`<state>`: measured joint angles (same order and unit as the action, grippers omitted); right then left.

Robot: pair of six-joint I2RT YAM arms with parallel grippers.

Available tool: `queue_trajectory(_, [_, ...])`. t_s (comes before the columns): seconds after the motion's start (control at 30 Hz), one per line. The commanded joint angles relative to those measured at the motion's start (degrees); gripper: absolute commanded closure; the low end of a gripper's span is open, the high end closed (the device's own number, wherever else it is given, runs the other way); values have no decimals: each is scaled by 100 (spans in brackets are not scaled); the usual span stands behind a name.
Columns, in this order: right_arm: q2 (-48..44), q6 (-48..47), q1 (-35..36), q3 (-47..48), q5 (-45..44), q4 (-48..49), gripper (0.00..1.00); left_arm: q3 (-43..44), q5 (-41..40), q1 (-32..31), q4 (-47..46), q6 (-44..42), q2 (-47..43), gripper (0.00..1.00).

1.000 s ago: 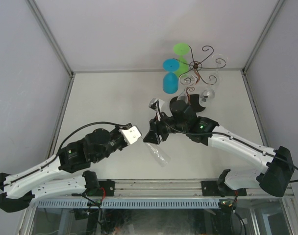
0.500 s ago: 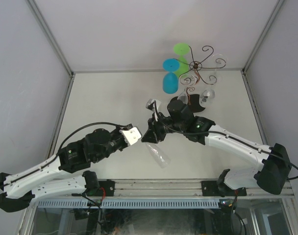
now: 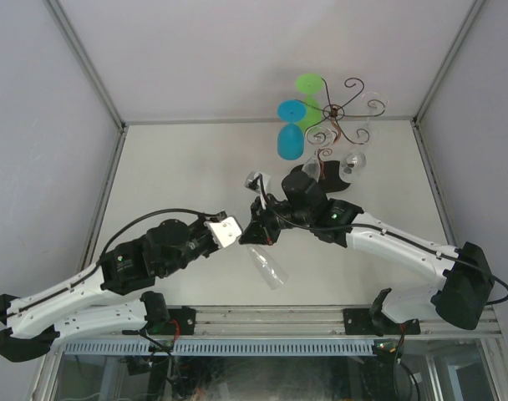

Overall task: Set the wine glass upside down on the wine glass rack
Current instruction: Adjust the wine glass.

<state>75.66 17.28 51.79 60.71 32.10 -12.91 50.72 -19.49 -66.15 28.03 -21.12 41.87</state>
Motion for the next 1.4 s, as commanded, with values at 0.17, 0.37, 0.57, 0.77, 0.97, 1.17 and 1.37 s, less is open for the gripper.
queue_trajectory(0.17, [-227, -53, 24, 239, -701, -4, 100, 333, -335, -43, -392, 463, -269, 55])
queue_trajectory(0.37, [-476, -63, 40, 71, -1586, -255, 100, 263, -614, -45, -577, 1076, -595, 34])
queue_trajectory(0.57, [-1015, -82, 33, -456, -2271, -158, 100, 143, -940, -38, -735, 1586, -811, 26])
queue_trajectory(0.77, [-1839, -93, 23, -1028, -2865, -63, 100, 182, -1359, 21, -725, 2004, -721, 20])
queue_trajectory(0.97, [-2736, -117, -11, -1390, -3599, -332, 100, 336, -891, 676, -673, 2461, -480, 19])
queue_trajectory(1.17, [-3422, 140, -46, -1630, -4317, -839, 100, 692, -1013, 977, -694, 2628, -135, 19])
queue_trajectory(1.37, [-4011, 405, -48, -1711, -5101, -1362, 100, 1109, -952, 1025, -694, 2720, 381, 19])
